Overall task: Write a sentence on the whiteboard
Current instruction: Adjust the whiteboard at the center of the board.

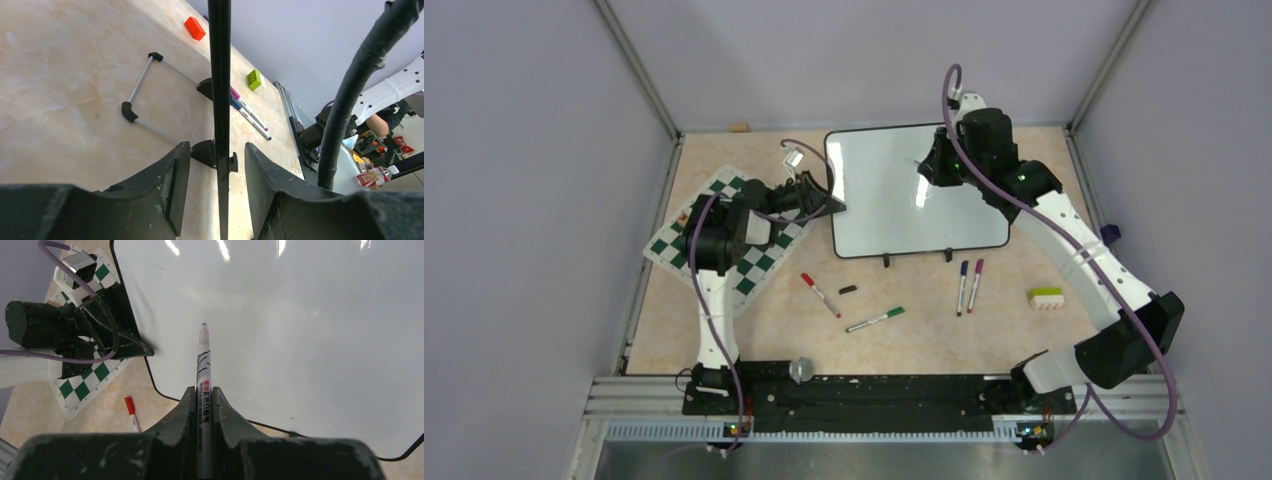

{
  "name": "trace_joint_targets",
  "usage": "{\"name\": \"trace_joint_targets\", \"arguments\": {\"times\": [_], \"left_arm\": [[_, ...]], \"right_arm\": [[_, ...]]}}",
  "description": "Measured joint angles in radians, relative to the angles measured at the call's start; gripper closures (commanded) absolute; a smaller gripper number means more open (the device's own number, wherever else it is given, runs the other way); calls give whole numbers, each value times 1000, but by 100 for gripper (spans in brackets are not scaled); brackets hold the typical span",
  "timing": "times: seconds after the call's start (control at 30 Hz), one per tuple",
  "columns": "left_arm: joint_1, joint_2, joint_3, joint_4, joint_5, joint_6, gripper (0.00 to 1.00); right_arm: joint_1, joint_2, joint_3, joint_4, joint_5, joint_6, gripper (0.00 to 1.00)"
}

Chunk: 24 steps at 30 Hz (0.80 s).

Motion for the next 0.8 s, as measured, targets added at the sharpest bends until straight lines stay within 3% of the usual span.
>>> {"name": "trace_joint_targets", "arguments": {"times": [0.1, 0.27, 0.3, 0.8], "left_arm": [[0, 4, 10, 0, -3, -6, 56], [0, 4, 13, -1, -10, -16, 98], [0, 4, 13, 0, -11, -16, 100], [0, 3, -6, 3, -15, -17, 100]], "right_arm": [[0, 0, 0, 0, 0, 0, 100], [0, 0, 0, 0, 0, 0, 100], [0, 0, 0, 0, 0, 1, 100], [0, 0, 0, 0, 0, 3, 100]]}}
